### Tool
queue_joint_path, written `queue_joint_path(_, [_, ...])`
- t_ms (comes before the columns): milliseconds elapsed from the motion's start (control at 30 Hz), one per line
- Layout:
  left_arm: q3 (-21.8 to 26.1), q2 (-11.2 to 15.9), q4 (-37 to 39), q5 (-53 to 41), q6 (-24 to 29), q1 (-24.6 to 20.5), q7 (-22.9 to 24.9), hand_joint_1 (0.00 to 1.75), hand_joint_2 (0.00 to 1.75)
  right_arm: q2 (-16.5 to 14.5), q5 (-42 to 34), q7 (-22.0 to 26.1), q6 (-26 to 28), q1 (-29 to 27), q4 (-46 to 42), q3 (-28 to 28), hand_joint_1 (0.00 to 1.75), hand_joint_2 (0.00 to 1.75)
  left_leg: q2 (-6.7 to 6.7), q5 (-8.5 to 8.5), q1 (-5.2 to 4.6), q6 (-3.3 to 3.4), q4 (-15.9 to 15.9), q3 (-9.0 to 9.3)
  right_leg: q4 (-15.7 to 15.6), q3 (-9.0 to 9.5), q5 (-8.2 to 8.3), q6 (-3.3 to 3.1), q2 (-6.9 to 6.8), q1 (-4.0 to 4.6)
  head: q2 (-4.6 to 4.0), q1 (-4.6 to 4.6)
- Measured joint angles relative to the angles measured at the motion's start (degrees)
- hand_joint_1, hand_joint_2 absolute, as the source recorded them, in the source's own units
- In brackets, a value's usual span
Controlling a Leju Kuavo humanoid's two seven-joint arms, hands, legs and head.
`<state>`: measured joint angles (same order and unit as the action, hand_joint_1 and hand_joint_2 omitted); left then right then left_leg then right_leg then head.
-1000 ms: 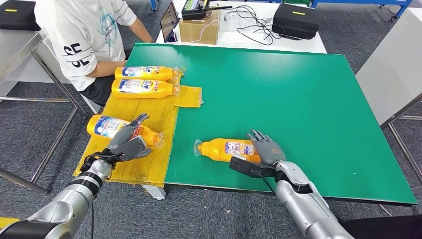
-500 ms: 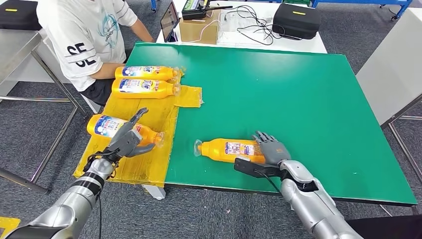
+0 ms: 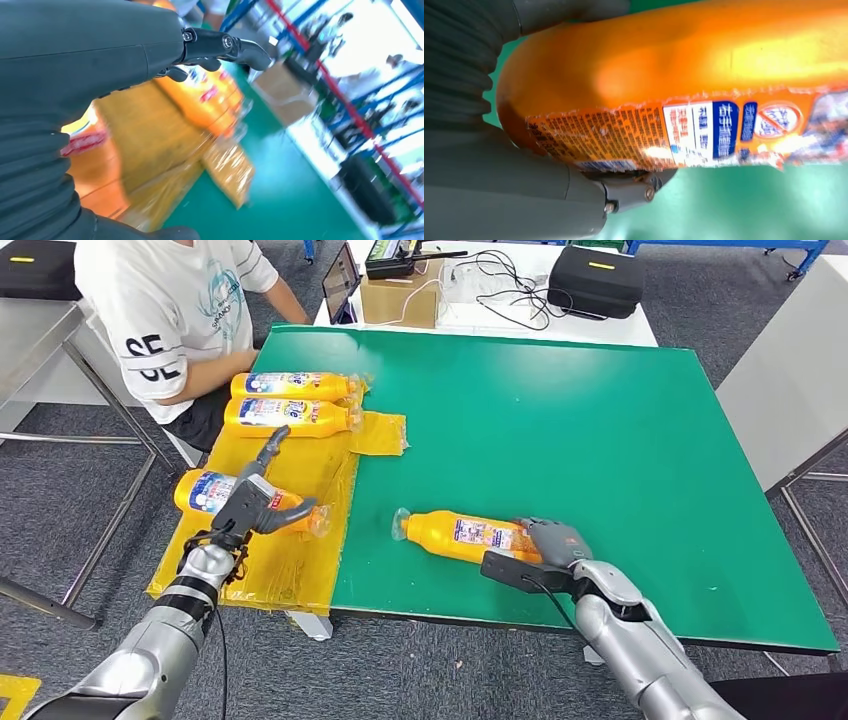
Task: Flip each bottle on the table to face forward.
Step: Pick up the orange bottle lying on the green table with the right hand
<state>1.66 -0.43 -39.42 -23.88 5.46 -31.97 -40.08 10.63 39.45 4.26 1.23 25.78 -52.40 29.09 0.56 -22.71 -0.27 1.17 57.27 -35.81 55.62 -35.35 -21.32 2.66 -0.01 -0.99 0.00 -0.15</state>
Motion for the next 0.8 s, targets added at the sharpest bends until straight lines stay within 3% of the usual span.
queue_joint_path(133, [0.41,-1.75,-1.74,1.75,1.63,-0.14,0.15,0.00,1.75,-3.11,-4.77,2.80,6.77,-2.75,-0.86,-2.94,1.75,1.75,-0.05,-0.01,0.00,0.00,0.00,-0.07,0.00,-0.11,0.01,0.00,0.02,0.00,0.00,-0.01])
queue_joint_path(300, [0.57,-4.52,-2.95,5.27,4.49,-0.19,1.63,0.00,1.75,-9.21,-9.50,8.02,17.46,-5.35,-2.86,-8.45,1.75,1.75,-0.04,0.01,0.00,-0.01,0.00,-0.21,0.02,-0.24,0.01,0.00,0.01,0.00,0.01,-0.01])
queue_joint_path(500, [0.61,-7.30,-3.02,8.69,4.69,-0.34,3.25,0.00,1.75,-15.29,-13.47,12.79,22.05,-6.35,-5.21,-12.79,1.75,1.75,-0.04,0.01,0.00,-0.01,0.00,-0.29,0.02,-0.31,0.01,0.00,0.01,-0.01,0.00,0.00])
queue_joint_path(800, [-0.02,-11.30,-2.78,13.26,0.26,-0.45,6.11,0.00,1.75,-22.97,-13.61,15.41,25.65,-5.97,-4.55,-12.60,1.75,1.75,-0.04,0.01,0.00,-0.01,0.00,-0.43,0.03,-0.45,0.01,0.00,0.01,-0.01,0.00,-0.01])
